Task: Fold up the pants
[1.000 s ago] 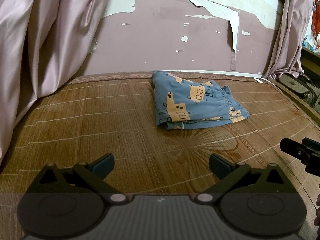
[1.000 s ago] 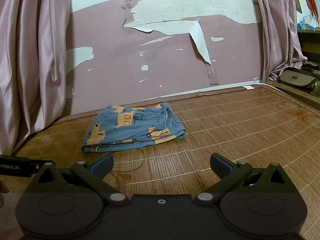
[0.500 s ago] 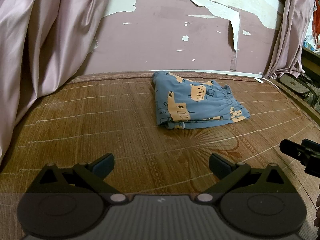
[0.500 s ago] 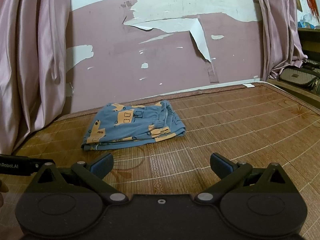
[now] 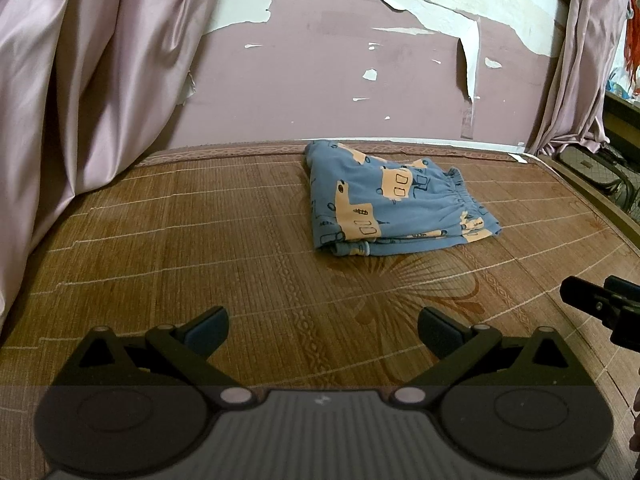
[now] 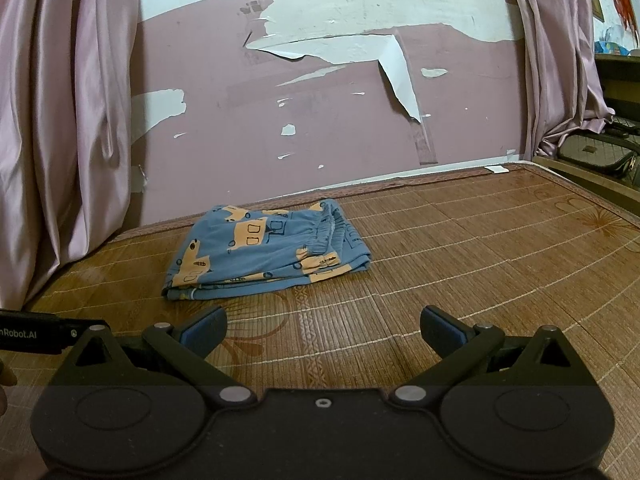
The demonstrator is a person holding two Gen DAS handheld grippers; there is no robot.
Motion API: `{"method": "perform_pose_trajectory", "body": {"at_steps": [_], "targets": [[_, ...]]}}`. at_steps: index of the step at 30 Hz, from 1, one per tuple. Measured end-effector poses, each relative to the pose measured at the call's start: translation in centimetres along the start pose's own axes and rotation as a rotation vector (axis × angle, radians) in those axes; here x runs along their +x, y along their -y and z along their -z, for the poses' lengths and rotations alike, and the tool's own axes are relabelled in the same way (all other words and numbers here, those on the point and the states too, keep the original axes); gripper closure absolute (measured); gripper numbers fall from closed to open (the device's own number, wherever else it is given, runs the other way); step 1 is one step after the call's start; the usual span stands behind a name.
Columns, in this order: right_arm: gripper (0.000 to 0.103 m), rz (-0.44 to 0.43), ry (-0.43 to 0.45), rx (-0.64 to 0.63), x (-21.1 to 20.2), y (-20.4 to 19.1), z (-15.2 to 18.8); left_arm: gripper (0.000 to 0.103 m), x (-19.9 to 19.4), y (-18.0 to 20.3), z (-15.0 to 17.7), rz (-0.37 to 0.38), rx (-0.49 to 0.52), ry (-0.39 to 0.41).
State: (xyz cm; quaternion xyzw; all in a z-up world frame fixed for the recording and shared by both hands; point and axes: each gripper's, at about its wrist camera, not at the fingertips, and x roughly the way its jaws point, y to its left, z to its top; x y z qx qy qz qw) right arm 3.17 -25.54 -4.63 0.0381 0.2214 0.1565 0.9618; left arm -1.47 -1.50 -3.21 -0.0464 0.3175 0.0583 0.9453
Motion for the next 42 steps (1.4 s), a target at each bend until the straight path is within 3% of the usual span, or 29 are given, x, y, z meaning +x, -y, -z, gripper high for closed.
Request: {"method": "perform_pose_trajectory", "body": {"at_steps": [42], "targets": [[0.001,-0.002,-0.008,0.0,0.0,-0.08,0.13,0.0,0.0,-0.2,0.25,-0.001,-0.016,-0.013]]}}
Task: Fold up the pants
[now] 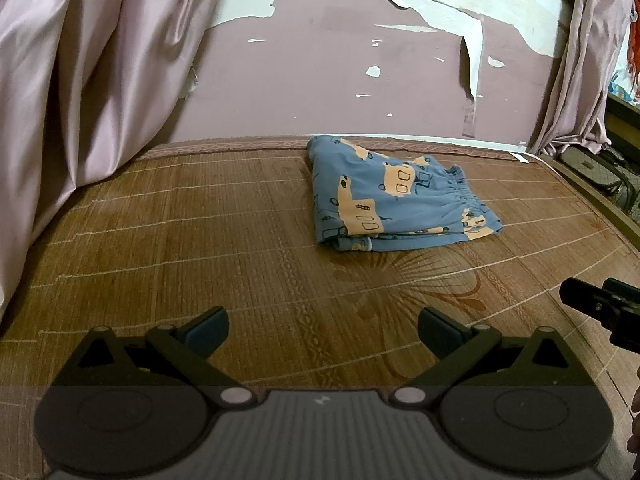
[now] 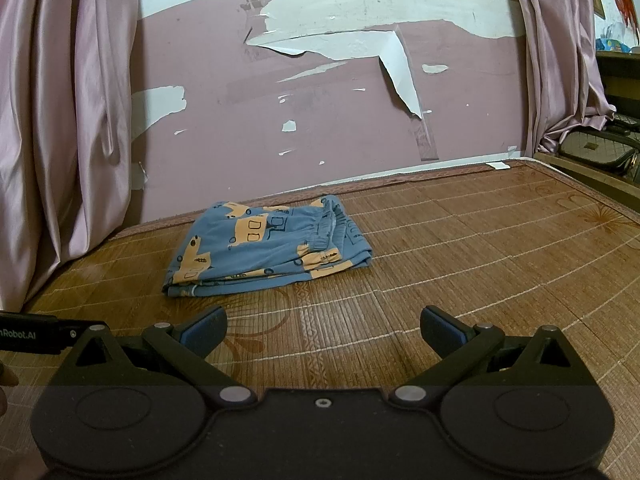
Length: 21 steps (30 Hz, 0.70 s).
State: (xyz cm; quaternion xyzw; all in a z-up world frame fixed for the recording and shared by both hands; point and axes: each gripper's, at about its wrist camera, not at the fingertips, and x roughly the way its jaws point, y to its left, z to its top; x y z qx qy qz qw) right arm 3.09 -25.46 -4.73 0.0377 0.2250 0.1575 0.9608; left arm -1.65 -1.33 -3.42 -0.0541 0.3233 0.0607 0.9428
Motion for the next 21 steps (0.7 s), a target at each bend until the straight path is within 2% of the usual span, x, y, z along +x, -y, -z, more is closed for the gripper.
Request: {"method": "perform_pose_trajectory", "body": {"at_steps": [4,21], "targets": [[0.001,0.0,-0.001,0.001,0.05,0.03,-0.01,0.0,0.09,0.04,-0.31,-0.029,-0.002,-0.036],[0.001,-0.001,-0.004,0.002,0.05,0.07,0.03,0.0,-0.1,0.21,-0.35,-0.051,0.015,-0.022]]}}
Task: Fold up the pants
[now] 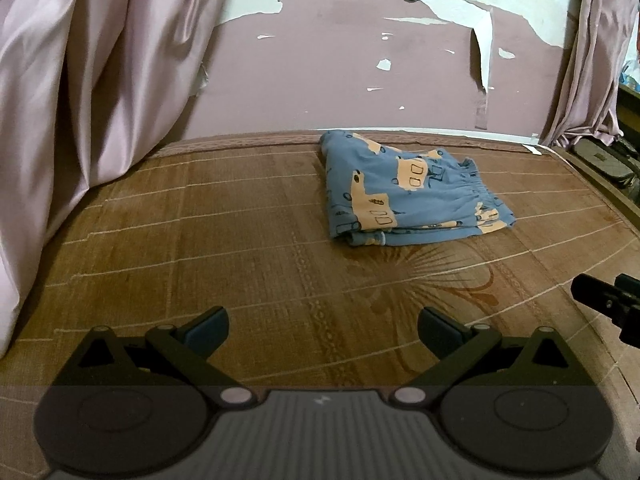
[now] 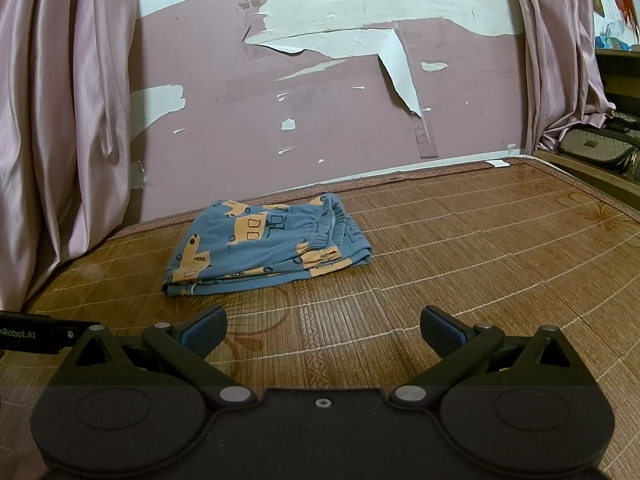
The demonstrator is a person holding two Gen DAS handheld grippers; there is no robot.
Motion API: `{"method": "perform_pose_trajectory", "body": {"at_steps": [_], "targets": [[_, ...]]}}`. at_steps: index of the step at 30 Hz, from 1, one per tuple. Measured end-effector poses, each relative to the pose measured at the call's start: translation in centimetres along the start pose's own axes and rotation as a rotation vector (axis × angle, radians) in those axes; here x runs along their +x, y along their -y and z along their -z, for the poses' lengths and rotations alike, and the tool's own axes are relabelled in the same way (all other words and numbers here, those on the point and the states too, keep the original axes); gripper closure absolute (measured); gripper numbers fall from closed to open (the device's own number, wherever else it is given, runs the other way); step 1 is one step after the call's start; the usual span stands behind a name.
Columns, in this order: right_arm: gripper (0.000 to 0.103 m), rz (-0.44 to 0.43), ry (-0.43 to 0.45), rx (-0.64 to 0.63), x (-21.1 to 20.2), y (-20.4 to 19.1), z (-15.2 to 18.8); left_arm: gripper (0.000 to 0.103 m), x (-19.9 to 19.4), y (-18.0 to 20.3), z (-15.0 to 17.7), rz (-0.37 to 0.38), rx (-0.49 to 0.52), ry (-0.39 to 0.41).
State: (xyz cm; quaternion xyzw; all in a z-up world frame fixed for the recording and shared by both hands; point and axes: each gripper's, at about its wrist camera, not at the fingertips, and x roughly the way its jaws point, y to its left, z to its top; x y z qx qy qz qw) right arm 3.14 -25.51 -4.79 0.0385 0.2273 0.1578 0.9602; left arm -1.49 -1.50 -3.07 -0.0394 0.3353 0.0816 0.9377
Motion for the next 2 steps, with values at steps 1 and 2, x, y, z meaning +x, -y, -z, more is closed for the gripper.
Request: {"method": "perform_pose_trajectory", "body": {"at_steps": [1,2], "targets": [[0.001,0.0,0.0,0.0,0.0,0.0,0.0,0.0,0.0,0.03,0.0,0.0,0.001,0.0],[0.001,0.0,0.0,0.0,0.0,0.01,-0.01,0.0,-0.02,0.07,0.0,0.001,0.001,-0.001]]}}
